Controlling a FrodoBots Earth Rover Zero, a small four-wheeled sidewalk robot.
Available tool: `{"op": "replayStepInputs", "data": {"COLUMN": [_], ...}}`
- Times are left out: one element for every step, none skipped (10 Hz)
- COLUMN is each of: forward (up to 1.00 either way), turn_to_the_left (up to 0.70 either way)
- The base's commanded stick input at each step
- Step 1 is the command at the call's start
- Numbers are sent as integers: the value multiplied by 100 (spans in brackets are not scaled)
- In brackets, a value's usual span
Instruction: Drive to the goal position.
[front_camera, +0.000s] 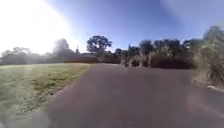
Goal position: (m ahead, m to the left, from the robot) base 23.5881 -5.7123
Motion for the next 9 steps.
{"op": "replayStepInputs", "data": {"forward": [70, 70, 70, 70, 70, 70, 70, 70, 70], "turn_to_the_left": [0, 0, 0, 0, 0, 0, 0, 0, 0]}}
